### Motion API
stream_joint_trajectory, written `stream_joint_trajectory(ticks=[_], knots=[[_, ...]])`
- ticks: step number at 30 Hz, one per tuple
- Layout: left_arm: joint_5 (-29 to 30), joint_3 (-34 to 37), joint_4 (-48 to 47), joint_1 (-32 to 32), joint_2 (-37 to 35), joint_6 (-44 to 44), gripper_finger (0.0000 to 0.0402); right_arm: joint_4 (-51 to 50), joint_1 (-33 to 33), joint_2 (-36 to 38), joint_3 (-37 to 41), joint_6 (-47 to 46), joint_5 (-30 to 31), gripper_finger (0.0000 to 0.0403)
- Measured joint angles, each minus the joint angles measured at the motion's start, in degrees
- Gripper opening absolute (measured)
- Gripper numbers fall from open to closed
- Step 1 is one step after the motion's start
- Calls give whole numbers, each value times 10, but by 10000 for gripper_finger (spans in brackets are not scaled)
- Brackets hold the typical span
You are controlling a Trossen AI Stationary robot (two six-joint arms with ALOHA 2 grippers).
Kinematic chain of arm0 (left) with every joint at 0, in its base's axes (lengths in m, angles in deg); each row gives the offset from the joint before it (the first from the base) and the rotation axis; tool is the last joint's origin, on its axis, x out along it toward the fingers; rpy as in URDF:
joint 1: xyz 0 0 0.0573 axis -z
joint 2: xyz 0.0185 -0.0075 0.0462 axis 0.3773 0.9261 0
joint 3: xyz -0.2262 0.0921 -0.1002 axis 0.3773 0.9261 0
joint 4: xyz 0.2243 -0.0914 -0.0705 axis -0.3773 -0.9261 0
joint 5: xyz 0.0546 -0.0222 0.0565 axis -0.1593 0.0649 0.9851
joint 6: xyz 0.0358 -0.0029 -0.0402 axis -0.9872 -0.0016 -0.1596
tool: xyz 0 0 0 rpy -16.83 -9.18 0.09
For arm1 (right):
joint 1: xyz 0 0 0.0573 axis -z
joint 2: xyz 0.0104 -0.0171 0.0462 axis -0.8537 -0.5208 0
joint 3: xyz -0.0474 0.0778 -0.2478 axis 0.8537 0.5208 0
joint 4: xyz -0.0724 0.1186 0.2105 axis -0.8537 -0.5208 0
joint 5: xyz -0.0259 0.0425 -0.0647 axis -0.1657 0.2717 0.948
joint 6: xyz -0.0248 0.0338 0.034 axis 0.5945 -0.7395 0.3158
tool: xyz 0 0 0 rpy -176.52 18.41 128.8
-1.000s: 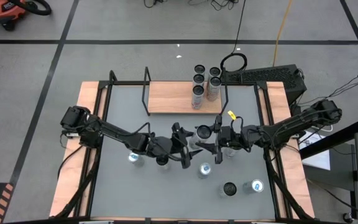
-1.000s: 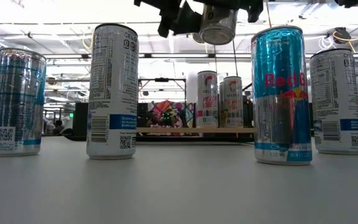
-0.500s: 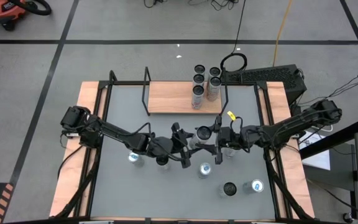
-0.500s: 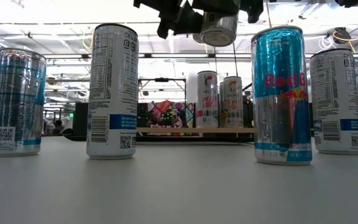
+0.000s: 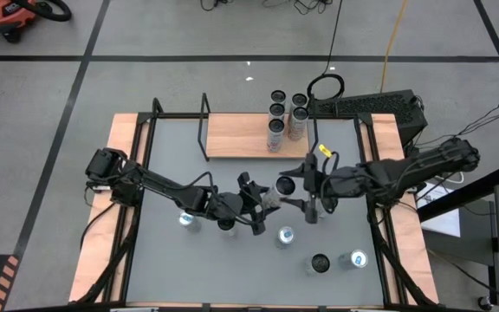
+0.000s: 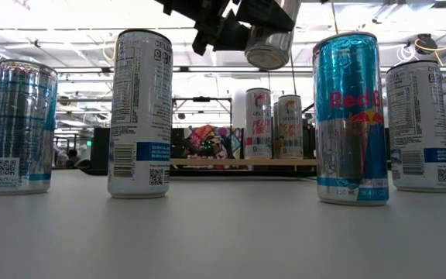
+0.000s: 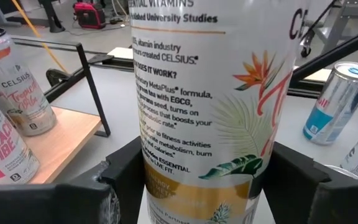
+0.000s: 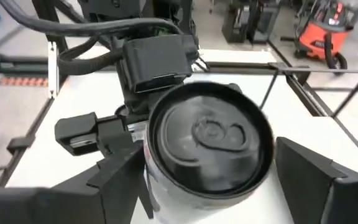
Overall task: Place canned beverage on shelf
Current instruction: Put the white yellow soda can on the shelf aligned with the white yellow soda cans
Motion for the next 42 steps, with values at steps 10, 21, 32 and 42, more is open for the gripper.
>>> stream_joint_trajectory(ticks=[10,21,32,42], knots=[[4,0,6,2,4,-7,252,-117,33,-28,-96,-8,-98,282],[-1,0,3,1,4,0,252,-128,48,-60,-96,-3,-119,281],[0,0,-9,1,4,0,252,-132,48,-60,-96,12,-119,256],[0,0,-12,1,4,0,252,-138,48,-60,-96,8,-121,225]])
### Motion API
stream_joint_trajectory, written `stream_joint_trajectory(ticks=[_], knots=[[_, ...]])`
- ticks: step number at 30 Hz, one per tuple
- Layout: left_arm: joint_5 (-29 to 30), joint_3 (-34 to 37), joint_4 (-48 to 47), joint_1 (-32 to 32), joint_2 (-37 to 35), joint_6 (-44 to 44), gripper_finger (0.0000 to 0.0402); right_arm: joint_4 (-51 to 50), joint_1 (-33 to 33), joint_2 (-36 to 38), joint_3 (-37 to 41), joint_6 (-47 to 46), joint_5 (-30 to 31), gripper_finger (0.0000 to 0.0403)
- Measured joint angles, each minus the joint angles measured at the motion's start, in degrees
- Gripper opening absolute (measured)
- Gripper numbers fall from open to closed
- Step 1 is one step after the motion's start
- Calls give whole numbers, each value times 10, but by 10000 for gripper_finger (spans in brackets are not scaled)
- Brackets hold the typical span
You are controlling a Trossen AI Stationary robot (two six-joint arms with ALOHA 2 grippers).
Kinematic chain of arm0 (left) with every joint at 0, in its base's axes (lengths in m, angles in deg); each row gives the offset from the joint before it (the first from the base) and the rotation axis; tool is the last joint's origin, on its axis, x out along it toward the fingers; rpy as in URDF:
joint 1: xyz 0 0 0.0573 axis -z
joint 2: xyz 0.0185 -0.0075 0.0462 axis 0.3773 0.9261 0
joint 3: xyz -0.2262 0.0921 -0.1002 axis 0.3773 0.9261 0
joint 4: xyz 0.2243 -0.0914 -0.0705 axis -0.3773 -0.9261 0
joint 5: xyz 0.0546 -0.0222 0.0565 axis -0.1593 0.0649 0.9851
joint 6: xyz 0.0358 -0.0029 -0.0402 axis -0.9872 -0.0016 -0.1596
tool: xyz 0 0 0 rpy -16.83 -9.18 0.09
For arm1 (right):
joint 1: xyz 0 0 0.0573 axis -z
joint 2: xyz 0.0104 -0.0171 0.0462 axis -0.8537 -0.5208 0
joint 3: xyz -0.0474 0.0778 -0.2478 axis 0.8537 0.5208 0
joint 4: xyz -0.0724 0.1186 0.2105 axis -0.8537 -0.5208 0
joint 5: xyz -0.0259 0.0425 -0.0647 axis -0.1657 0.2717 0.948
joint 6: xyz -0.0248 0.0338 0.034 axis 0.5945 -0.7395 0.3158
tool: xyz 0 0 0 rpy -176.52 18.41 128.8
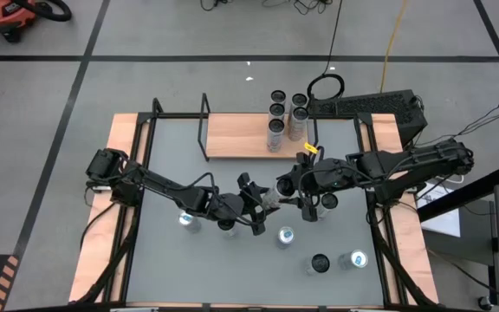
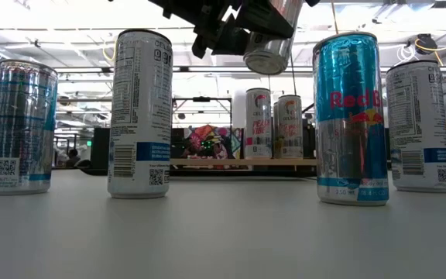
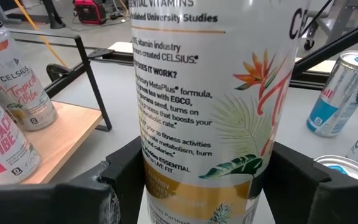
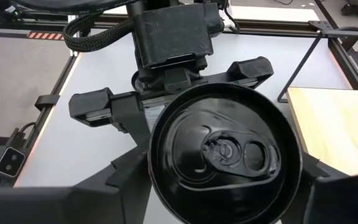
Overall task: Place canned beverage on shelf
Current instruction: Put the white yellow soda can on the shelf aligned with the white yellow soda cans
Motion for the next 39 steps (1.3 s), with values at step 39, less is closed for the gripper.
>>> stream_joint_trajectory(ticks=[39], knots=[[35,-1,-23,6,-2,-1,334,-32,5,13,1,21,1,194]])
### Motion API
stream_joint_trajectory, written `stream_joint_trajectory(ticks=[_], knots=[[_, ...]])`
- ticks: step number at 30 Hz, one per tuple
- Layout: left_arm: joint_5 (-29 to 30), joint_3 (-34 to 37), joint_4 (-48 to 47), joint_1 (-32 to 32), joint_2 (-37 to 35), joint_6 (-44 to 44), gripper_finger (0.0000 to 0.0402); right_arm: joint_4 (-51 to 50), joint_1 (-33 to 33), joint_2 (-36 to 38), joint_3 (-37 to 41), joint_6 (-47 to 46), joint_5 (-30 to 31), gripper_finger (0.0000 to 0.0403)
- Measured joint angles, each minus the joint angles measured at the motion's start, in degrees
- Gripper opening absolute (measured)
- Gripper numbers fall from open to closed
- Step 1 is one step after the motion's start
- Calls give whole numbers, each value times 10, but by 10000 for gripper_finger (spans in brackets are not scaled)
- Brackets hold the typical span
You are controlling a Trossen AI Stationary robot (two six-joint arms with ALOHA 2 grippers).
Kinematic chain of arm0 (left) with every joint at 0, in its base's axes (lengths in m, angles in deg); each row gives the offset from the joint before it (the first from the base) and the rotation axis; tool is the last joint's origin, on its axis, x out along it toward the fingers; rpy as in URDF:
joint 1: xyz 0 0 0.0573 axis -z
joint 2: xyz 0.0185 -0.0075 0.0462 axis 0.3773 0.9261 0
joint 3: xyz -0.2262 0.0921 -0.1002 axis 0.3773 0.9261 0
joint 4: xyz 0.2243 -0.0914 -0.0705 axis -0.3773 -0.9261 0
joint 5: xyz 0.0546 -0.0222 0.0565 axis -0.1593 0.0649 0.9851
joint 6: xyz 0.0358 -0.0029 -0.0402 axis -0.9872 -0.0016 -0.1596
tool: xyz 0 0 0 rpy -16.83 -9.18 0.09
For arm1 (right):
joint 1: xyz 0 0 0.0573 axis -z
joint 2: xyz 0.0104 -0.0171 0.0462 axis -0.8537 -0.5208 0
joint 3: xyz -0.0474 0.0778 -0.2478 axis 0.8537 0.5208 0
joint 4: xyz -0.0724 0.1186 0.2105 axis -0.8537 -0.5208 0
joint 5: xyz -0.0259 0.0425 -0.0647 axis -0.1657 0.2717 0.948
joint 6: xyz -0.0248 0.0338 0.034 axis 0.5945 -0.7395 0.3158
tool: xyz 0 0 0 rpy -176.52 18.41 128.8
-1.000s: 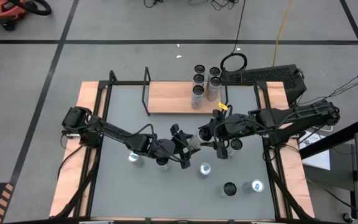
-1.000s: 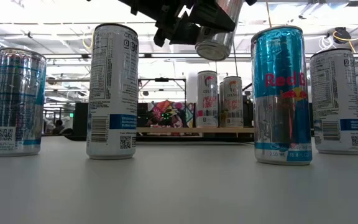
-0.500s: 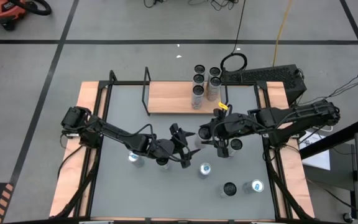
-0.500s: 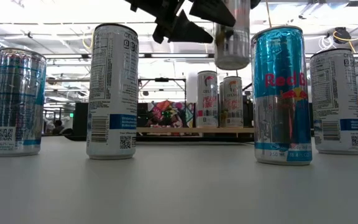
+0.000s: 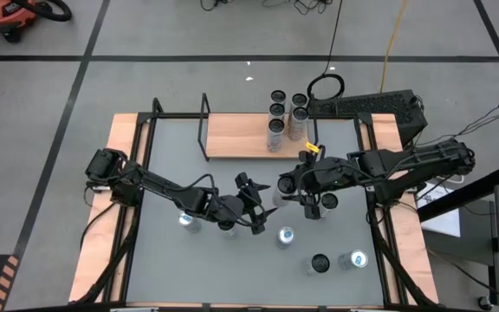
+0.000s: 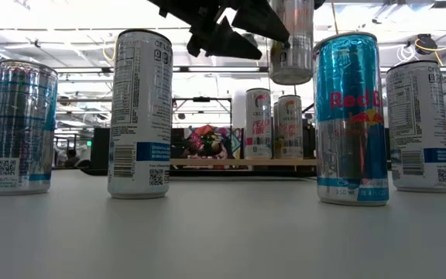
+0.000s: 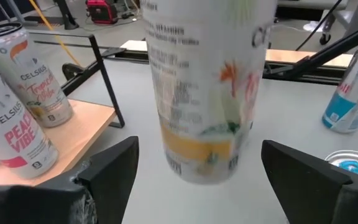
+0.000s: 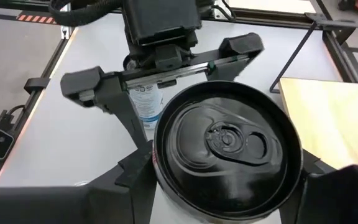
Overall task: Place canned beverage on shelf
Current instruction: Put the white yellow soda can on the shelf aligned with the white yellow soda cans
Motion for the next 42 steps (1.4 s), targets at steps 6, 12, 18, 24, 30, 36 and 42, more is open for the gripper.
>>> stream_joint_trajectory(ticks=[6,12,18,24,30,36,42], knots=[[15,1,-25,7,-18,-5,334,-30,25,37,-1,39,-1,191],[24,1,-35,5,-47,-60,334,-82,97,75,-1,95,-9,191],[24,1,-50,-8,-71,-93,334,-85,213,80,-1,189,-122,191],[24,1,-89,-18,-85,-91,334,-62,314,76,4,268,-222,191],[18,1,-100,-17,-86,-91,334,-8,394,76,57,281,-276,192],[10,1,-111,-11,-86,-90,334,45,442,77,111,279,-303,193],[9,1,-111,-5,-86,-82,334,81,462,77,151,280,-299,195]])
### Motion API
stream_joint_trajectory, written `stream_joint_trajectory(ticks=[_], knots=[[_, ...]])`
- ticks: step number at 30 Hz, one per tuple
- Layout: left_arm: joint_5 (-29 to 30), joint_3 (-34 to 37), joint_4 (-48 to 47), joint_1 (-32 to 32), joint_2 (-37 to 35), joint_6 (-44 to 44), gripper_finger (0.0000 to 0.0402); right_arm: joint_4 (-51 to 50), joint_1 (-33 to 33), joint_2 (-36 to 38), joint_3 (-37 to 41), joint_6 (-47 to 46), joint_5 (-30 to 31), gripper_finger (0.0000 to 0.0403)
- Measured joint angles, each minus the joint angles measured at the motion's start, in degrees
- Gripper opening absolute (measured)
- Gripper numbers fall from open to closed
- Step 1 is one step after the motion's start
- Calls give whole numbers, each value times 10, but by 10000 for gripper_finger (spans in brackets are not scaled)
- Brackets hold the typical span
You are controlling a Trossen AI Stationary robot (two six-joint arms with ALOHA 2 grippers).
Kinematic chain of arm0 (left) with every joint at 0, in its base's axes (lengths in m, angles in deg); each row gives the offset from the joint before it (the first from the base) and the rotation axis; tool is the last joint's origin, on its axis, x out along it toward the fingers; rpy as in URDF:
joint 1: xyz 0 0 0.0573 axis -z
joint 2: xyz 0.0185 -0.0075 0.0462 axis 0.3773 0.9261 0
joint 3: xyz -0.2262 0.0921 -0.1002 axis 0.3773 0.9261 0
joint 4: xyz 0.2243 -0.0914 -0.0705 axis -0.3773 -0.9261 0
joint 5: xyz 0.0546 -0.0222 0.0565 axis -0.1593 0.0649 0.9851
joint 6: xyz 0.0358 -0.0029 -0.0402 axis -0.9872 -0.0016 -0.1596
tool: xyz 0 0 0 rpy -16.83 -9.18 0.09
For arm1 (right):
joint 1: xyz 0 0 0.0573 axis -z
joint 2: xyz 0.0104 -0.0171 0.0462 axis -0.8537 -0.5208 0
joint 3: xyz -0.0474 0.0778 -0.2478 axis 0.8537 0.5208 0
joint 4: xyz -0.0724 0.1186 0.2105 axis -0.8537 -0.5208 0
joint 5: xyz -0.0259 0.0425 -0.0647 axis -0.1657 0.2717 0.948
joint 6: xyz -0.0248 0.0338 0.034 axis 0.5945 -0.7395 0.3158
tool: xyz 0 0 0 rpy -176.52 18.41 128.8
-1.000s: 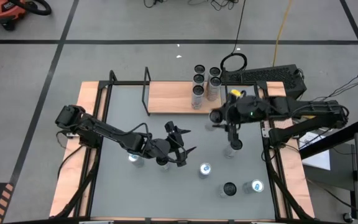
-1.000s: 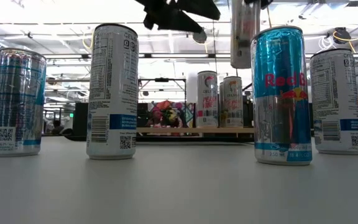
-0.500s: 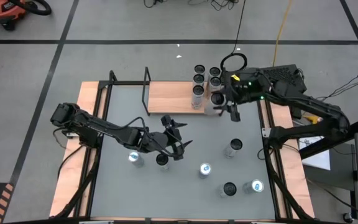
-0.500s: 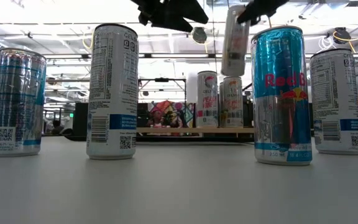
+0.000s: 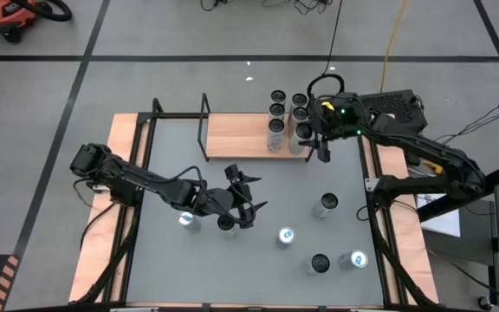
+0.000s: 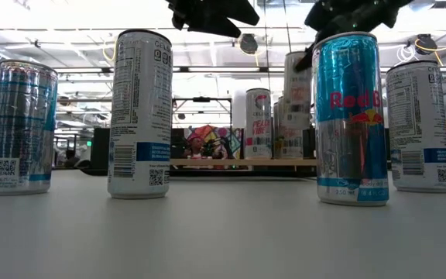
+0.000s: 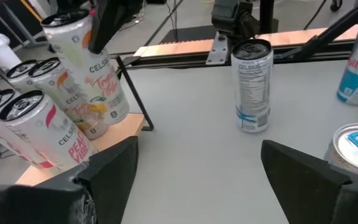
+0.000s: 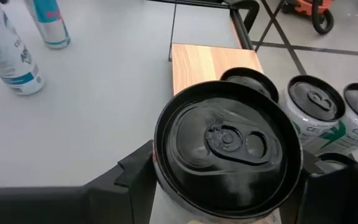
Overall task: Place canned beverage on shelf
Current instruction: Put the white yellow soda can on the shelf aligned with the white yellow soda cans
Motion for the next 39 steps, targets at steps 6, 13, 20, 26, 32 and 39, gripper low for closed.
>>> stream_joint_trajectory(ticks=[6,13,20,26,32,39], knots=[[0,0,0,-1,0,7,334,46,15,0,43,28,-14,196],[-1,0,2,0,0,7,334,49,35,-2,66,45,-35,196],[-1,0,2,0,0,7,334,72,52,-26,72,48,-46,196],[-1,0,-2,0,0,7,334,84,53,-64,72,48,-46,196],[-1,0,-14,0,0,7,334,87,53,-71,71,48,-46,196],[-1,0,-14,-1,0,7,334,88,63,-71,71,42,-45,197]])
